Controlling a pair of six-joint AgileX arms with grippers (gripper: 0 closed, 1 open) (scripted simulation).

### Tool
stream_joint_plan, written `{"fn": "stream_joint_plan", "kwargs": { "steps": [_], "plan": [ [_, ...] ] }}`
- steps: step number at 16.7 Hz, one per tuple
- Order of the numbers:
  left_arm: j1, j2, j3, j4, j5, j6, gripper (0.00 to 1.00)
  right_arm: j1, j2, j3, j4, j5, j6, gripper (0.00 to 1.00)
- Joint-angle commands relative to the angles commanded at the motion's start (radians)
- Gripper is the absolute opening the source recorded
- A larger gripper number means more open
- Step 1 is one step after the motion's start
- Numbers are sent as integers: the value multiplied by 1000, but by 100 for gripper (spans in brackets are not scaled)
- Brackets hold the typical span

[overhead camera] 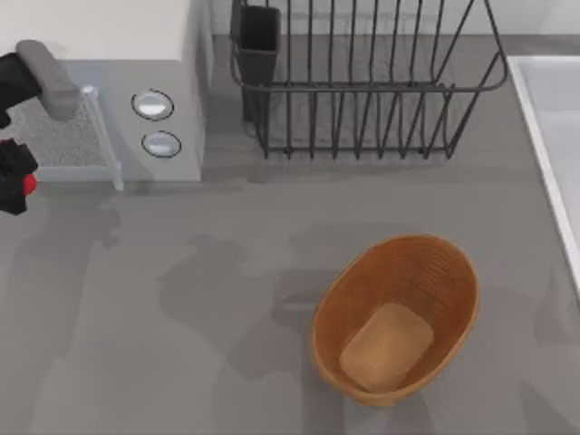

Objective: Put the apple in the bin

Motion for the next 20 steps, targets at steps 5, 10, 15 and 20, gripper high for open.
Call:
{"fn": "stream_joint_plan", "kwargs": {
  "steps": [5, 10, 15, 20],
  "plan": [
    [-243, 54, 116, -4, 27, -411, 0, 0, 0, 0, 0, 0, 0, 100],
    [-500, 116, 275, 13, 10, -896, 0, 0, 0, 0, 0, 0, 0, 100],
    [-715, 205, 416, 14, -18, -1366, 0, 0, 0, 0, 0, 0, 0, 100],
    [-859, 303, 492, -29, -7, -1734, 0, 0, 0, 0, 0, 0, 0, 100]
  ]
}}
